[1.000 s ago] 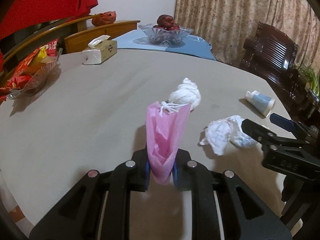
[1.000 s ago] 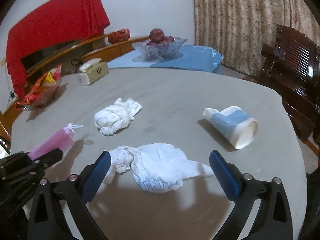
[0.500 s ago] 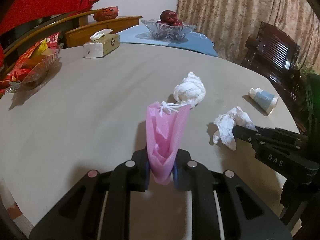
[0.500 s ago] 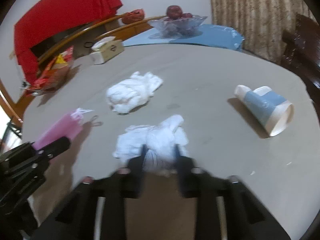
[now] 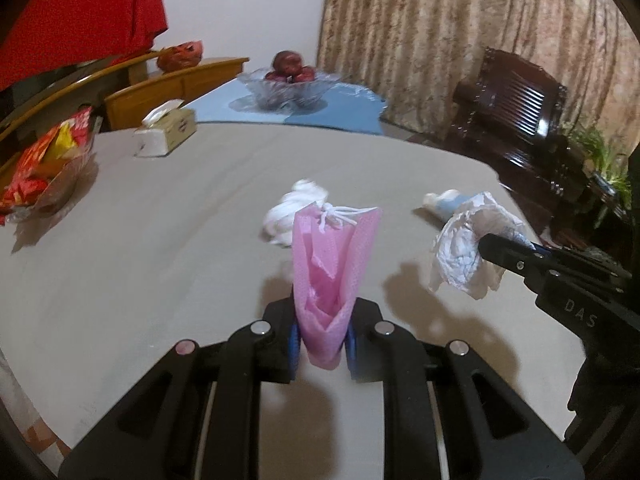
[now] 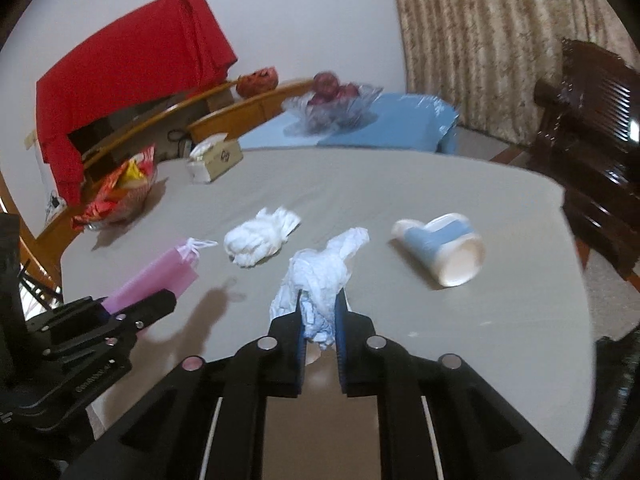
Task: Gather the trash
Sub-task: 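Carry the pink bag and tissue over the bin and open both tools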
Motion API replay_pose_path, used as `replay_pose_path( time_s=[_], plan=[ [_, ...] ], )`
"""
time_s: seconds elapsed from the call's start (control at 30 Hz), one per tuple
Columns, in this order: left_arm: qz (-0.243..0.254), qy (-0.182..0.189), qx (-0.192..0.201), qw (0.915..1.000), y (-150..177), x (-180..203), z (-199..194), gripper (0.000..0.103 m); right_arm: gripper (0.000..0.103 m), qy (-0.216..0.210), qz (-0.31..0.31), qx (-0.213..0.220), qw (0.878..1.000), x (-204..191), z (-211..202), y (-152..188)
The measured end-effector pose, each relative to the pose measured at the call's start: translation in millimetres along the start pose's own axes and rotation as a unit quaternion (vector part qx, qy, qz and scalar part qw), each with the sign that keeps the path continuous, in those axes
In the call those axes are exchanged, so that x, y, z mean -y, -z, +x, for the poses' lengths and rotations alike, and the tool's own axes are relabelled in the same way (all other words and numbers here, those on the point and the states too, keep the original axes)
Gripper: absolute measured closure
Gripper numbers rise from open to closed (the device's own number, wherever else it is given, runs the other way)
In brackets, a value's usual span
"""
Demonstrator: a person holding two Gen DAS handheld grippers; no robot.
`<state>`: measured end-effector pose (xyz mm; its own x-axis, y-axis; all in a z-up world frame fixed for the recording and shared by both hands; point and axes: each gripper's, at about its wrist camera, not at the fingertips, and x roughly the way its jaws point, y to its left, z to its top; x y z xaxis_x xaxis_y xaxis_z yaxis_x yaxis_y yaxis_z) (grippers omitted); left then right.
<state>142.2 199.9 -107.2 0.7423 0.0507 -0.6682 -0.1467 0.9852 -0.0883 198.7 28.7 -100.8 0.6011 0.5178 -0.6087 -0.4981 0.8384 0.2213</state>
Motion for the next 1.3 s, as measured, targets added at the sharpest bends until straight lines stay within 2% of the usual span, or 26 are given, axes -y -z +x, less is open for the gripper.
replay_pose_path(
  time_s=[0.3, 0.7, 1.07, 1.3],
  plan=[
    [0.028, 0.050, 0.023, 0.9981, -7.8, 63.8, -23.4, 0.087, 0.091, 0.039, 0.013, 0.048, 0.998, 34.2, -72.6, 2.8],
    [0.071, 0.110, 0.039, 0.9906, -6.5, 147.6, -49.4, 0.087, 0.091, 0.100, 0.044, 0.100, 0.989, 84.9, -157.8, 15.4],
    [0.107, 0.165, 0.044, 0.9794, 3.2, 213.9, -66.0, 0.087, 0.091, 0.167, 0.079, 0.123, 0.975, 137.0, -223.8, 44.3],
    [0.144, 0.210, 0.041, 0.9663, 13.0, 264.1, -68.0, 0.087, 0.091, 0.215, 0.105, 0.124, 0.963, 175.8, -258.6, 70.5]
  ],
)
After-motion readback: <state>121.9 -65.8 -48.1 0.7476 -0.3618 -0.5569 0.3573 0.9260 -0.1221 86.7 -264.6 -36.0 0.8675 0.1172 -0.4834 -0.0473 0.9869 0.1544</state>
